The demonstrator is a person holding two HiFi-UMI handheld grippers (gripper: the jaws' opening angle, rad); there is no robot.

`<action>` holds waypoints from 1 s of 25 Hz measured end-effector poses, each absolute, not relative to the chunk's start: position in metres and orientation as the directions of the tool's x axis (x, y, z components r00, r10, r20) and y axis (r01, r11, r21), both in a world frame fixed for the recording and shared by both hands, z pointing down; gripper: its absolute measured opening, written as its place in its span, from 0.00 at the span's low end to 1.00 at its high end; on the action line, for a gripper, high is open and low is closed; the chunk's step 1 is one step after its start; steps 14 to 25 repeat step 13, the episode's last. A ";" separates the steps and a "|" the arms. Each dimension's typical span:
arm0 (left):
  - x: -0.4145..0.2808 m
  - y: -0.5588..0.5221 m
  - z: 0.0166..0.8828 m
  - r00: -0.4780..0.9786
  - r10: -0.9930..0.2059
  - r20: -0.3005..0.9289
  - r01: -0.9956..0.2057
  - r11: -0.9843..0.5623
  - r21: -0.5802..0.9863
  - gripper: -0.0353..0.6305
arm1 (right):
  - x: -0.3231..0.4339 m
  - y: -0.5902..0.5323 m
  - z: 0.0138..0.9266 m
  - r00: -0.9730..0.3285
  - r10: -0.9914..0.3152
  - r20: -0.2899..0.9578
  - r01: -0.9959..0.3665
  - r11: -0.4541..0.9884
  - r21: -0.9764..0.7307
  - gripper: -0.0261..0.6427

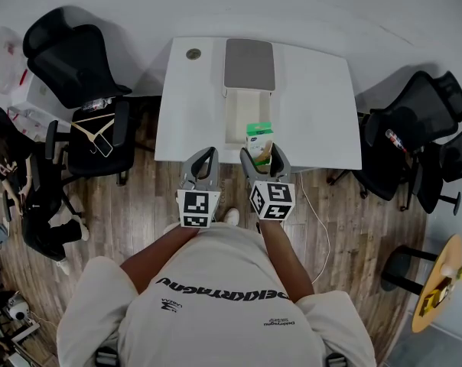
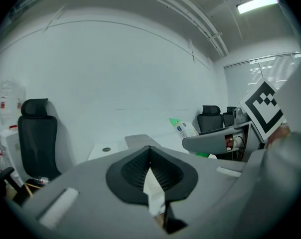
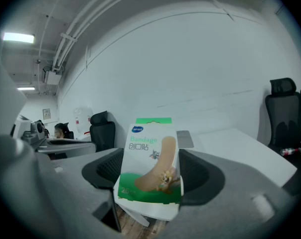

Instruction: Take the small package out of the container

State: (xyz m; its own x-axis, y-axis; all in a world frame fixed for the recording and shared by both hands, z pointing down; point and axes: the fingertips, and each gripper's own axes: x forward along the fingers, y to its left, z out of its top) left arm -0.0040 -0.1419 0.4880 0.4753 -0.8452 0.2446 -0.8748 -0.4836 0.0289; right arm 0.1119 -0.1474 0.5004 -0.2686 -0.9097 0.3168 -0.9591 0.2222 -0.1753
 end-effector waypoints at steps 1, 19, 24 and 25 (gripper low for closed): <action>-0.005 -0.142 0.488 0.475 -0.845 0.245 -0.875 -0.483 0.029 0.05 | 0.113 -0.147 0.500 -0.268 -0.911 0.315 -0.959 0.221 -0.176 0.56; -0.011 -0.141 0.489 0.502 -0.829 0.247 -0.863 -0.499 0.079 0.05 | 0.122 -0.139 0.508 -0.241 -0.917 0.318 -0.963 0.185 -0.197 0.56; -0.011 -0.141 0.489 0.502 -0.829 0.247 -0.863 -0.499 0.079 0.05 | 0.122 -0.139 0.508 -0.241 -0.917 0.318 -0.963 0.185 -0.197 0.56; -0.011 -0.141 0.489 0.502 -0.829 0.247 -0.863 -0.499 0.079 0.05 | 0.122 -0.139 0.508 -0.241 -0.917 0.318 -0.963 0.185 -0.197 0.56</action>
